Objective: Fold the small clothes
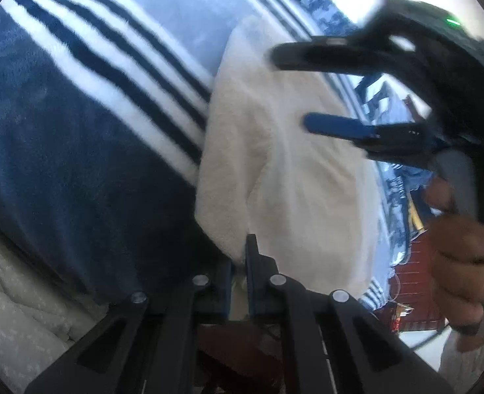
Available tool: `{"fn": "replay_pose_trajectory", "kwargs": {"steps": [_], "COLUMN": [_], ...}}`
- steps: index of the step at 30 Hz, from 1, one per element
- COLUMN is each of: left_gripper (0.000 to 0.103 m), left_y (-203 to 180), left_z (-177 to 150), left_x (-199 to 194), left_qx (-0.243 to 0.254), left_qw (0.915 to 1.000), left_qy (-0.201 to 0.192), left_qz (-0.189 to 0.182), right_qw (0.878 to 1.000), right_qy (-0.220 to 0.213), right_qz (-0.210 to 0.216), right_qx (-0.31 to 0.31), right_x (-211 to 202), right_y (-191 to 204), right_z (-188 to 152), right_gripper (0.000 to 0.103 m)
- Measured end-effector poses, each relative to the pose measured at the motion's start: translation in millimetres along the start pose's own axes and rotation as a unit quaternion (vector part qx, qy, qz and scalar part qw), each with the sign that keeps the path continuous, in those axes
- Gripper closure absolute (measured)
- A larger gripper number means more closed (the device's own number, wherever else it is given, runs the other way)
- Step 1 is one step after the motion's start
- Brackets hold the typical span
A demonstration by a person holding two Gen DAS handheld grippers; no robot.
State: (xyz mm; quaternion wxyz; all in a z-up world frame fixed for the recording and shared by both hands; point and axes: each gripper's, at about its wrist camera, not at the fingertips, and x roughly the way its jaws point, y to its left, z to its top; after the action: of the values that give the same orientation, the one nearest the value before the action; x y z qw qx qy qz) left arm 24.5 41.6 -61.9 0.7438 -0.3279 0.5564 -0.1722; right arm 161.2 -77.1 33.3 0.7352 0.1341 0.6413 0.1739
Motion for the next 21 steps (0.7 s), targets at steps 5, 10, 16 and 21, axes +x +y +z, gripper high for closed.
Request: {"fn": "replay_pose_trajectory", "kwargs": {"steps": [5, 10, 16, 21], "left_gripper": [0.097, 0.097, 0.097, 0.097], "left_y": [-29, -35, -40, -71], "left_z": [-7, -11, -13, -28], "left_x": [-31, -30, -40, -50], "left_qx": [0.072, 0.092, 0.107, 0.147], "left_qw": [0.9953, 0.9939, 0.9918, 0.9859], "left_qy": [-0.062, -0.059, -0.07, -0.081], "left_qz": [-0.022, -0.007, -0.001, 0.006], "right_qw": [0.998, 0.99, 0.981, 0.995], "right_qy": [0.062, 0.091, 0.087, 0.011], "right_qz": [-0.012, -0.083, -0.138, -0.053], "right_qx": [-0.026, -0.065, -0.104, -0.081], "right_x": [30, 60, 55, 0], "right_y": [18, 26, 24, 1], "right_z": [21, 23, 16, 3], "right_gripper": [0.028, 0.033, 0.085, 0.087]}}
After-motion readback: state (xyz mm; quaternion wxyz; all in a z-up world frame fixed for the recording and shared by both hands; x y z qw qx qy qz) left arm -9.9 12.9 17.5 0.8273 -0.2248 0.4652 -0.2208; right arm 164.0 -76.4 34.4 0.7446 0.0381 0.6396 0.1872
